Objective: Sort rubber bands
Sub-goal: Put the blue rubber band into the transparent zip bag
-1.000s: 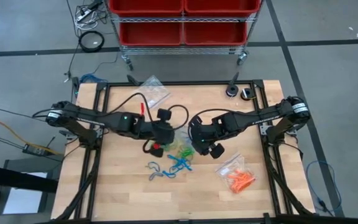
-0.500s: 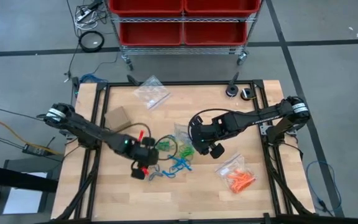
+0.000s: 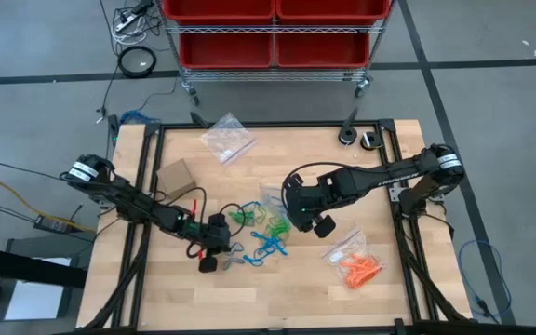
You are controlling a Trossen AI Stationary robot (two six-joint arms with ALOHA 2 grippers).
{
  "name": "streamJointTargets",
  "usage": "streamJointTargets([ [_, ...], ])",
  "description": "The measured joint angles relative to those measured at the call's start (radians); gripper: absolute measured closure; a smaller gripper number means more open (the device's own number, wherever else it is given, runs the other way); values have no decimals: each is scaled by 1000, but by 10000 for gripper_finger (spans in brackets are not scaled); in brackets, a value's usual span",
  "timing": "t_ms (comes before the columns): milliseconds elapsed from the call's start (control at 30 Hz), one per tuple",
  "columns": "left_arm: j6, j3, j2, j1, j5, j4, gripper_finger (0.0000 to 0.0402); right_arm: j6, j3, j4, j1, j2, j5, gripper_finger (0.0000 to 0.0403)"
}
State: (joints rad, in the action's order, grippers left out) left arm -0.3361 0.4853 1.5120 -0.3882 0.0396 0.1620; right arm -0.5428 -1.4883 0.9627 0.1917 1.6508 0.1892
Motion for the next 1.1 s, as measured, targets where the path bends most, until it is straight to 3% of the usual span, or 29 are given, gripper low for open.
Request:
streamJointTargets([
  [200, 119, 66, -26, -13, 81, -81, 398, 0, 0, -5, 0, 0, -1, 403],
  [467, 302, 254, -144, 0, 235, -369, 400, 1, 0, -5, 0, 0, -2, 403],
  [733, 476, 453, -210, 9, 358, -549, 401, 0, 0, -14, 0, 0, -2, 403],
  [1100, 787, 706, -209, 97, 464, -598, 401, 0, 0, -29, -1, 0, -27, 403],
])
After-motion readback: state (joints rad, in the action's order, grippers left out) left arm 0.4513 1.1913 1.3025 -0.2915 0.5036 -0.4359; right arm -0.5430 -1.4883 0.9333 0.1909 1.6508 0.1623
